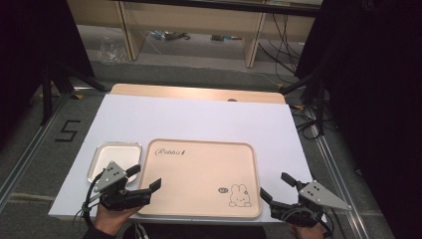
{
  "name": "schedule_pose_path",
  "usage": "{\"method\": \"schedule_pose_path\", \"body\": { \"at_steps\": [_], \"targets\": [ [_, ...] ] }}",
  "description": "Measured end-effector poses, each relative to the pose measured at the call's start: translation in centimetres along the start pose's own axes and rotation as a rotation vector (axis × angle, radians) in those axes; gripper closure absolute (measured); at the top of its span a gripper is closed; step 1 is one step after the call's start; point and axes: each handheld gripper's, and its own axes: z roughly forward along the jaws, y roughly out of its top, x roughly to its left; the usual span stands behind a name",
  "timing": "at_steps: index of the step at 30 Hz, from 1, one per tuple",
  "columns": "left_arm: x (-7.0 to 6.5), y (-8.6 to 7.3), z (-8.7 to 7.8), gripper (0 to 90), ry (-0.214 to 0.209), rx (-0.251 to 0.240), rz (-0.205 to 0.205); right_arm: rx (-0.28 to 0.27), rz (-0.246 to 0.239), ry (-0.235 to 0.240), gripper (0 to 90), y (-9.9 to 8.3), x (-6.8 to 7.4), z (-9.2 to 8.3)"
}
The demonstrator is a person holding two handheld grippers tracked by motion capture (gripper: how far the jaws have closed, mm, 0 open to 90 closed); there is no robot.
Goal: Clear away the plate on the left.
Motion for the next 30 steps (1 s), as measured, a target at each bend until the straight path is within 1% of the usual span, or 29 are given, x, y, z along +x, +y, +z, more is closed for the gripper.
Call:
{"method": "schedule_pose_path", "body": {
  "at_steps": [10, 23, 24, 25, 26, 27, 28, 29, 30],
  "targets": [
    [0.2, 0.0, 0.1, 14.6, 0.001, 0.012, -0.007, 0.001, -0.001, 0.001, 15.2, 0.0, 0.0, 0.0],
    [0.8, 0.0, 0.2, 14.6, 0.019, 0.021, -0.011, -0.001, 0.001, 0.011, 15.2, 0.0, 0.0, 0.1],
    [0.9, 0.1, 0.2, 14.6, 0.025, 0.023, -0.016, -0.013, 0.004, 0.008, 15.2, 0.0, 0.1, 0.1],
    [1.0, 0.1, 0.2, 14.6, 0.025, 0.024, -0.009, -0.005, 0.000, 0.009, 15.2, 0.0, 0.0, 0.1],
    [1.1, 0.2, 0.2, 14.6, 0.031, 0.025, -0.011, 0.001, 0.002, 0.011, 15.2, 0.0, 0.0, 0.0],
    [1.3, 0.2, 0.2, 14.6, 0.036, 0.032, -0.008, 0.001, 0.012, -0.003, 15.2, -0.1, 0.1, 0.0],
    [1.5, 0.3, 0.2, 14.6, 0.045, 0.037, -0.004, 0.007, 0.028, 0.015, 15.2, -0.1, 0.2, 0.2],
    [1.7, 0.3, 0.2, 14.6, 0.052, 0.041, 0.003, 0.000, -0.014, -0.003, 15.2, 0.0, -0.1, 0.2],
    [1.9, 0.3, 0.2, 14.7, 0.058, 0.040, -0.003, 0.003, -0.011, -0.002, 15.2, 0.0, 0.0, 0.1]
  ]
}}
